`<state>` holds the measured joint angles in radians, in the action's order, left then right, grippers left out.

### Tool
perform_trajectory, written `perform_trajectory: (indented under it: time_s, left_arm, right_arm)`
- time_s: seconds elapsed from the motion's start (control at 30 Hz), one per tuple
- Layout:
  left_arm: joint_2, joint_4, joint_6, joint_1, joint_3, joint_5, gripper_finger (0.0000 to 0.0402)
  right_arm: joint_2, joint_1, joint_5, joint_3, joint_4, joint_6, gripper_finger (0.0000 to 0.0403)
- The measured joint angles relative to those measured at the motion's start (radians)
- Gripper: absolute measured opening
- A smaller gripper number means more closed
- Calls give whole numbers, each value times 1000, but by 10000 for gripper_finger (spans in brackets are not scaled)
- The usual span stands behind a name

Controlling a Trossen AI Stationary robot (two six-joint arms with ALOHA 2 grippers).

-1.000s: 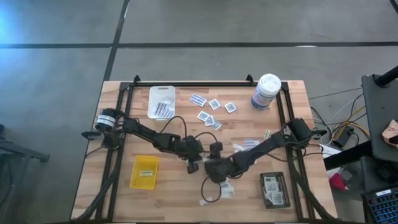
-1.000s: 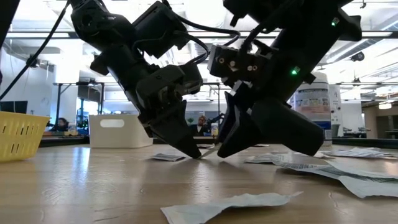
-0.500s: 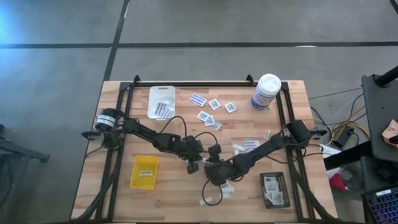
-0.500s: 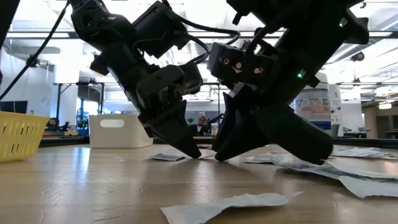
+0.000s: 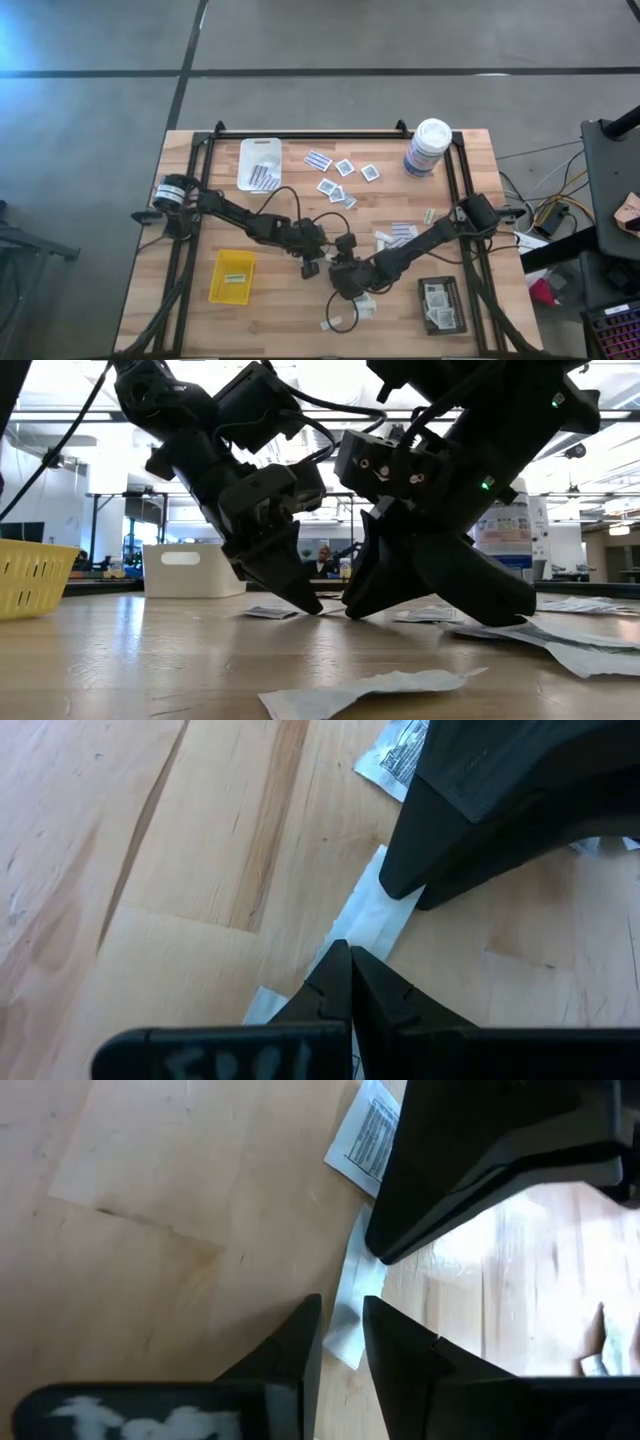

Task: Pick & Place First Aid Supplies
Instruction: Put the green bandage into the yellow bin

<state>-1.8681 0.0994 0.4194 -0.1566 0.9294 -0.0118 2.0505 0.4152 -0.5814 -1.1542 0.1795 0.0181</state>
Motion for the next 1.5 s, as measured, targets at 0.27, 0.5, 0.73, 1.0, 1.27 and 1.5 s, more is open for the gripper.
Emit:
perform_trajectory:
  time_s: [0.27, 0.5, 0.73, 1.0, 1.27, 1.5]
  left_arm:
    - [1, -10, 2, 5, 0, -1, 0]
    - [1, -4, 4, 5, -1, -10, 0]
    - [0, 3, 4, 6, -1, -22, 0]
    - [-1, 15, 4, 6, -2, -25, 0]
    - [-1, 20, 4, 6, -2, -58, 0]
    - [0, 21, -4, 6, -2, -102, 0]
  right_arm:
    - [-6, 18, -4, 2, 7, 3, 102]
    - [-6, -2, -17, 3, -7, 35, 109]
    - [0, -8, -20, 3, -37, 48, 102]
    - [24, -10, -20, 1, -66, 17, 65]
    - [26, -11, -20, 0, -63, 24, 20]
    - [27, -10, -41, -6, -56, 30, 8]
